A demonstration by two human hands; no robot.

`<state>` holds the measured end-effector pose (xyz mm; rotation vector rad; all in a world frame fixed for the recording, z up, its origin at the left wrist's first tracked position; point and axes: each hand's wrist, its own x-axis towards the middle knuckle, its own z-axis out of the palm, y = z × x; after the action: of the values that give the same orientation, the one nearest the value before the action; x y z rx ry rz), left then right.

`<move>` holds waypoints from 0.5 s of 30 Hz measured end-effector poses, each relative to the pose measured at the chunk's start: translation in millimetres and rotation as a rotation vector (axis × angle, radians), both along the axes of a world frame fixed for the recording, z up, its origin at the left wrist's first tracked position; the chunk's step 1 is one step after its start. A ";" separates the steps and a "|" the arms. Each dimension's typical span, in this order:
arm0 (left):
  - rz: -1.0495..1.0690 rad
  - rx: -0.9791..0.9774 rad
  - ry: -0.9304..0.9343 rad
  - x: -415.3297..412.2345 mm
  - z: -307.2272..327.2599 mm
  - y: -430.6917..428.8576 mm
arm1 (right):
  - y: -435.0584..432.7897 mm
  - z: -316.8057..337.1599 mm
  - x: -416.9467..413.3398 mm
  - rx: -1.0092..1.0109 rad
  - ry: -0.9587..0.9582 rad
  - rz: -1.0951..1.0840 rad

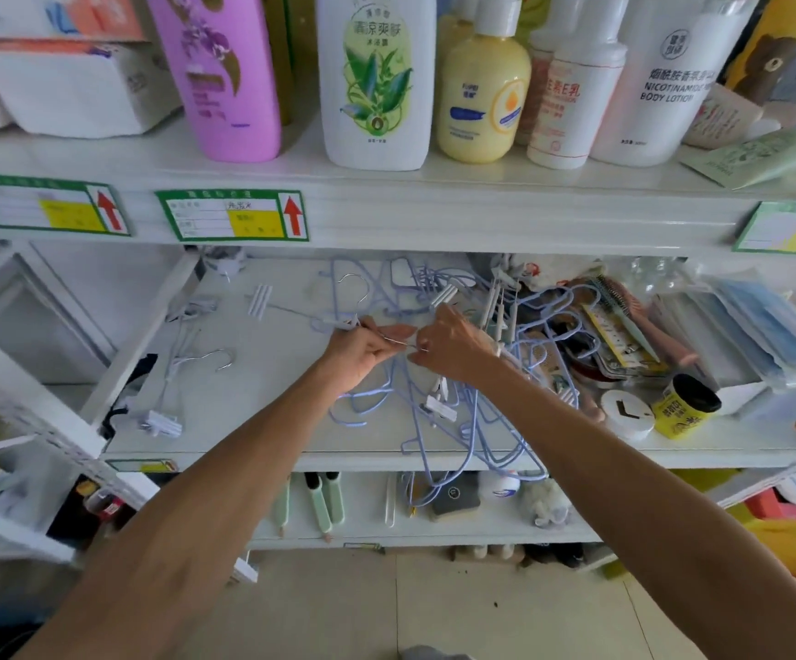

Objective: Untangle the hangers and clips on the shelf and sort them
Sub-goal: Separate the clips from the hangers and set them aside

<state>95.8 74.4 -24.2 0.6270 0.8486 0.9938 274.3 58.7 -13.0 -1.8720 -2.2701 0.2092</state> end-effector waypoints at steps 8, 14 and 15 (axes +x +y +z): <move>0.021 -0.056 0.132 -74.5 23.2 -11.4 | -11.5 3.3 -79.0 0.009 0.167 0.022; 0.060 -0.153 0.572 -177.9 20.1 -23.9 | -12.8 6.6 -146.5 -0.265 0.511 -0.084; 0.080 -0.149 0.572 -194.9 19.3 -24.0 | -14.2 9.7 -157.3 -0.344 0.622 -0.085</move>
<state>-99.1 50.3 -4.9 0.7662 1.4473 0.8187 117.1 44.6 -3.3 -1.7098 -1.7991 1.0602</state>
